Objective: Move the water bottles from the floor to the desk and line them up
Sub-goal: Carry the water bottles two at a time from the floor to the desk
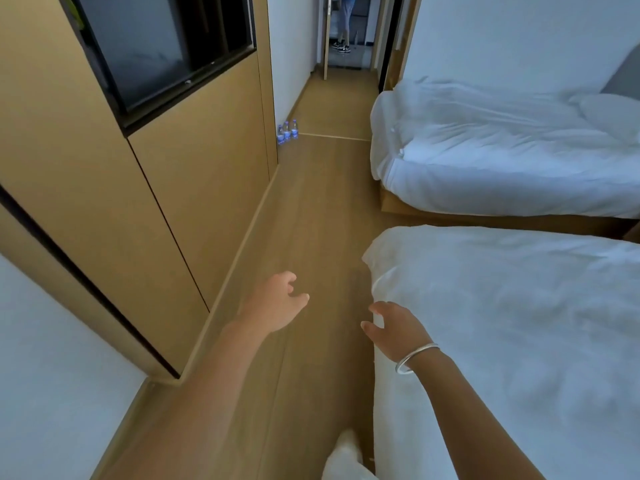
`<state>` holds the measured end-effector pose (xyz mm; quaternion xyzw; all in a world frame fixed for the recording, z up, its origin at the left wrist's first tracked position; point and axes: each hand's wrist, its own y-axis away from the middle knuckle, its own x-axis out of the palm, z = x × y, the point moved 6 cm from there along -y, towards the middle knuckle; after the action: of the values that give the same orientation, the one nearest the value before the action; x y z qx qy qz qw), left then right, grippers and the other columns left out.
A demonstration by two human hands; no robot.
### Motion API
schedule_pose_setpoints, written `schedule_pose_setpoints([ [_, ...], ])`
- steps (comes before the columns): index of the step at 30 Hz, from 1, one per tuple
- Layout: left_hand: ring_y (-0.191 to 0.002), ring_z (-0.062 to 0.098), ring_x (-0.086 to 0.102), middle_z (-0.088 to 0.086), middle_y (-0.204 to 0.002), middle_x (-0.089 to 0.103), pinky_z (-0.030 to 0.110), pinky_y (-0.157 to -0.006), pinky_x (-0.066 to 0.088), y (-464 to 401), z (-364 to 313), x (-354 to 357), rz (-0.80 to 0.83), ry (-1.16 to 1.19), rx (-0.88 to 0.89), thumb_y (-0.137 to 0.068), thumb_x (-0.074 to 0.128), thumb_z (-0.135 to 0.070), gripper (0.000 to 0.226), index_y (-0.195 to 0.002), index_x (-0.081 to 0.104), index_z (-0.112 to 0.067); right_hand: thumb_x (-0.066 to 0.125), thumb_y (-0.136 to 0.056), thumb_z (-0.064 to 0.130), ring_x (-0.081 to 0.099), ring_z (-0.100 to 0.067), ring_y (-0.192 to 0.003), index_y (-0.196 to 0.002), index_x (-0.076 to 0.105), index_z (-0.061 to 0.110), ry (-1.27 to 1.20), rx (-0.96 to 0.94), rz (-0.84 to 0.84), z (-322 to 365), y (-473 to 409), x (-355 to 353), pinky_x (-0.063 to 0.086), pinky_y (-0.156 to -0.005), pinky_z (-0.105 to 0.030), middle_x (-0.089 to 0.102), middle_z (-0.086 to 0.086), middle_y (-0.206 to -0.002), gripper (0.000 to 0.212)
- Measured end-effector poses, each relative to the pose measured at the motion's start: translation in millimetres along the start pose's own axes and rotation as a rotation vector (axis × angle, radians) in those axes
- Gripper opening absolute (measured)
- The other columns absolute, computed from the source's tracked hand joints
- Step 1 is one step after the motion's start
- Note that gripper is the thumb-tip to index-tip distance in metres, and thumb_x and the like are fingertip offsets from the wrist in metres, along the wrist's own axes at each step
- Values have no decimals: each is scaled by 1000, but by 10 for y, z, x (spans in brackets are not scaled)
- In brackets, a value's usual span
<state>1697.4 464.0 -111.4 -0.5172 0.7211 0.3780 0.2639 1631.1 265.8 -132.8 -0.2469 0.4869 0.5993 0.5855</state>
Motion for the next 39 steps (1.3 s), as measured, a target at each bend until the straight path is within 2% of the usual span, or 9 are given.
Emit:
schedule_pose_setpoints([
  [9, -117, 20, 54, 3, -133, 55, 33, -99, 42, -2074, -482, -340, -22, 36, 10, -89, 59, -34, 53, -136, 46, -14, 48, -95, 34, 51, -20, -121, -136, 45, 17, -13, -14, -2, 74, -2026, -615, 39, -102, -29, 51, -4, -135, 45],
  [15, -120, 19, 54, 2, -135, 54, 27, -96, 40, -3351, -927, -661, -44, -5, -3, -90, 58, -35, 51, -135, 47, -14, 49, -94, 31, 50, -23, -119, -133, 47, 12, 58, -96, -6, 242, -3417, -1291, 40, -97, -30, 53, -9, -130, 44],
  [20, -119, 17, 55, -2, -133, 56, 28, -96, 41, -4269, -1046, -848, -65, -49, -24, -89, 58, -39, 49, -133, 50, -18, 49, -92, 31, 54, -23, -110, -125, 52, 11, 93, -109, 35, 332, -4392, -1489, 46, -89, -32, 56, -9, -122, 38],
  [30, -117, 17, 56, -2, -131, 57, 30, -96, 44, -6493, -1148, -1295, -74, -4, -21, -88, 59, -39, 50, -132, 51, -18, 51, -92, 30, 51, -21, -119, -131, 50, 13, 67, -90, 38, 535, -6542, -1890, 41, -96, -29, 54, -6, -130, 43],
  [39, -117, 18, 55, -2, -131, 56, 33, -98, 44, -8671, -1519, -2091, -69, -19, 14, -88, 59, -38, 49, -132, 51, -17, 51, -92, 33, 50, -21, -120, -133, 49, 15, 23, -73, 6, 1022, -8585, -2488, 42, -98, -31, 54, -6, -130, 44],
])
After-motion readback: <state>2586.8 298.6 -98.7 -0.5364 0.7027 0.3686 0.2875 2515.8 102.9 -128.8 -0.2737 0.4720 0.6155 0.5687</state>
